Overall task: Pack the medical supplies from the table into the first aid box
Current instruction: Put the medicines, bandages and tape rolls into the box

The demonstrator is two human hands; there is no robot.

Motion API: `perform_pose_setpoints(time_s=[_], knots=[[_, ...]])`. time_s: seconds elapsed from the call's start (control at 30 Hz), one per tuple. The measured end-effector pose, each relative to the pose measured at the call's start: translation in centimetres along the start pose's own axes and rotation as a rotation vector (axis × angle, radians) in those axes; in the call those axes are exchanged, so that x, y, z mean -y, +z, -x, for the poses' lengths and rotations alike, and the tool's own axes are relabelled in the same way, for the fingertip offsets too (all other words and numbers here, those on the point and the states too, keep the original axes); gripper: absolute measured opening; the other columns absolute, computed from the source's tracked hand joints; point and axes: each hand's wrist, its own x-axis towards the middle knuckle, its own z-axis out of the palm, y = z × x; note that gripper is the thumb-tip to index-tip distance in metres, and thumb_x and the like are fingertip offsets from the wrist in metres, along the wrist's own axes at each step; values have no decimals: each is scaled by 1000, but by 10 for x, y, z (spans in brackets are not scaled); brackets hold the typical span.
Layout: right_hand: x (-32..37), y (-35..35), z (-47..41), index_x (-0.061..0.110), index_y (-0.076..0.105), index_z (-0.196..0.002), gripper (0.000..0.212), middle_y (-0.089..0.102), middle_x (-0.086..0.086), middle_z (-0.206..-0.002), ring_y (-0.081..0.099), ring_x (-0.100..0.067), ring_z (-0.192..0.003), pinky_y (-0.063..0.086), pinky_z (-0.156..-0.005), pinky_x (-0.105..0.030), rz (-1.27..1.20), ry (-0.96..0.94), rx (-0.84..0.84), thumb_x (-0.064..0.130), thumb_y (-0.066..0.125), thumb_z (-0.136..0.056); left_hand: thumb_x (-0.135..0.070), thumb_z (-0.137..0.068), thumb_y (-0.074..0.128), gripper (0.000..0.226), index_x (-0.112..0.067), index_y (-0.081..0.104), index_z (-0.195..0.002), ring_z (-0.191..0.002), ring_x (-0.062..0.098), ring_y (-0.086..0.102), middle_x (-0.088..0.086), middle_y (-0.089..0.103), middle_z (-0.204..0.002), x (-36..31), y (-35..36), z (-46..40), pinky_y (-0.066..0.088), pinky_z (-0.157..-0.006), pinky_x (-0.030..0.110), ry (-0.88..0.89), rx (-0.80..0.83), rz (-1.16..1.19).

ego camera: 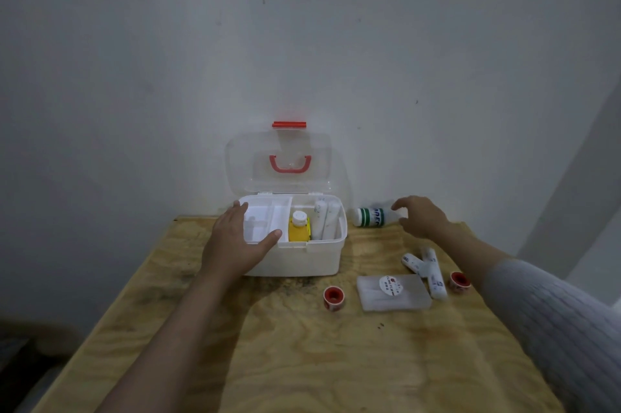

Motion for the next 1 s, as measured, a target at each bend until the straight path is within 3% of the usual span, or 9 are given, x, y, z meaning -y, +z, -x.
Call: perform_pose_setpoints(time_s=[0.13,0.27,0.43,0.67,0.8,1.0], knots=[[-16,19,-2,21,56,-122,46,56,-8,-127,53,-26,-113,47,-93,-38,-94,54,28,9,63,-78,-75,-67,56,96,-24,29,-145,-141,23,25,-1,26,-155,0,1,0,31,-107,47,-6,1,-4],[-21,24,-2,17,61,-108,39,57,-10,-108,55,-23,-91,42,-76,-28,-208,47,-15,9,71,-72,-75,-67,56,96,-25,29,-145,-140,24,27,-2,27,-155,-1,1,-1,32,-106,48,-13,-3,-11],[-23,27,-2,15,63,-99,29,65,-11,-103,58,-24,-85,47,-73,-30,-270,20,-53,3,69,-73,-74,-68,57,95,-24,29,-145,-140,23,27,-2,27,-155,-2,1,-1,31,-107,47,-12,-9,-3],[-13,2,4,11,71,-94,19,72,-10,-98,61,-16,-73,45,-70,-25,-408,-101,-249,5,72,-75,-73,-67,58,96,-23,30,-144,-140,24,27,-1,28,-154,-2,0,-1,32,-106,49,-4,-13,3],[-1,-25,12,13,71,-98,18,63,-12,-97,58,-14,-70,41,-65,-17,-342,-193,-301,8,68,-81,-79,-64,53,100,-26,28,-145,-139,25,28,-2,27,-155,-1,1,-1,33,-105,50,-19,-3,-5],[25,-80,37,17,70,-102,21,58,-7,-91,56,-6,-66,46,-68,-26,-344,-367,-463,10,67,-82,-78,-65,54,99,-26,29,-145,-140,25,27,-1,28,-155,0,2,-1,33,-105,50,-17,-7,-7]])
